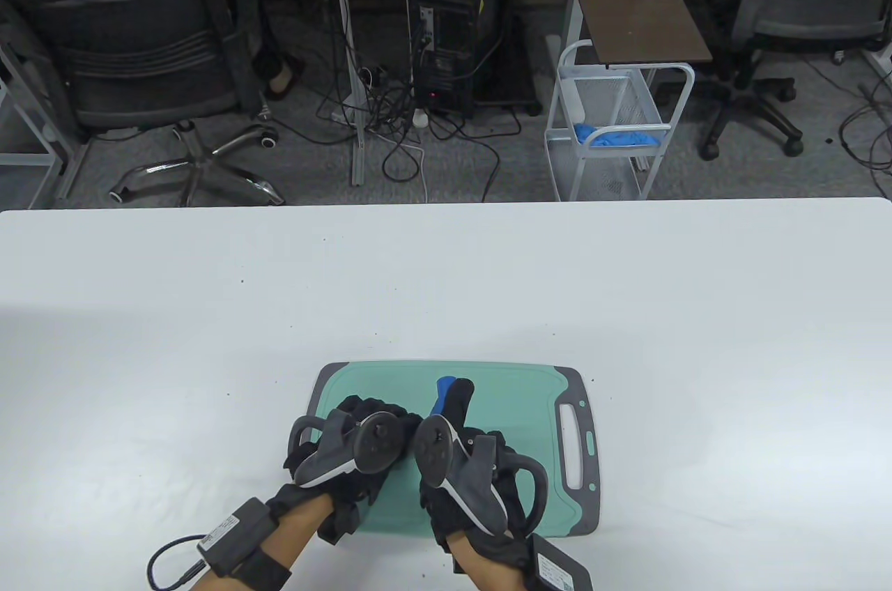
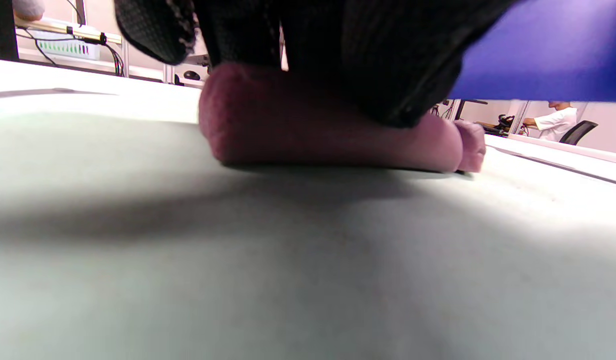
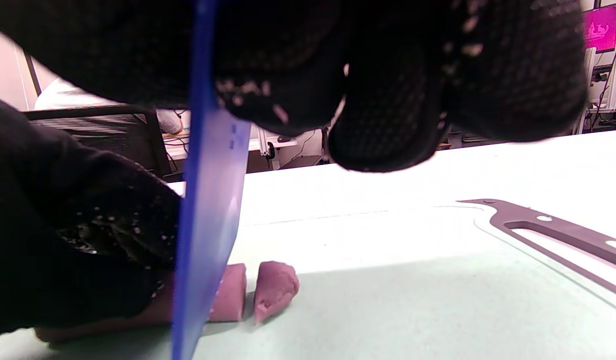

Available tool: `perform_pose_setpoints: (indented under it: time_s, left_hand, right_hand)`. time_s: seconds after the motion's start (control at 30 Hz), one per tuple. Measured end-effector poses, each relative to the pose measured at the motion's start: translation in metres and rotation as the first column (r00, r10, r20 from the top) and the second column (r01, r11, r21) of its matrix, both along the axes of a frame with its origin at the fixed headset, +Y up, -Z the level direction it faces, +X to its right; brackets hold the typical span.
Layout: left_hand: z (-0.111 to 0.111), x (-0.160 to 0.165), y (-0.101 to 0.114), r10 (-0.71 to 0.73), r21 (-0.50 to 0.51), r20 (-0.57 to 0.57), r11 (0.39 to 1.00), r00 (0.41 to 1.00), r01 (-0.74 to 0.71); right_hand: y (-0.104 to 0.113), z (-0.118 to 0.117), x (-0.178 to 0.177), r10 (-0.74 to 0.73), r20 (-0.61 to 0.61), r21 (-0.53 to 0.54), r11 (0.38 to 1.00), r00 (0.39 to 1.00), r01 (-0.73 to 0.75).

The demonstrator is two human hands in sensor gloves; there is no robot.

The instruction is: Slice plasticine roll into thin flakes

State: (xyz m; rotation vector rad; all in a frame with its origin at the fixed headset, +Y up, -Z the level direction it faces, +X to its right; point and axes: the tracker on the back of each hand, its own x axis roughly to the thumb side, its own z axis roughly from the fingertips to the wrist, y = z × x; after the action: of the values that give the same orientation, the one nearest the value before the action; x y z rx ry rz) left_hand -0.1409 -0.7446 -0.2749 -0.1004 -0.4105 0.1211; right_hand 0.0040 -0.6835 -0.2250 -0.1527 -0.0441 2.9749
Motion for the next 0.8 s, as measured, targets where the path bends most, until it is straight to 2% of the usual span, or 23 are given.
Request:
perform_pose_setpoints:
  time_s: [0.8]
  left_hand:
    - [-0.002,-0.001,-0.002,0.013,-0.021,0.003,1.0,1.0,-0.013]
  right_hand:
    - [-0.012,-0.002,-0.014,0.062,-0.001,0.011,0.998,0.998,-0.062]
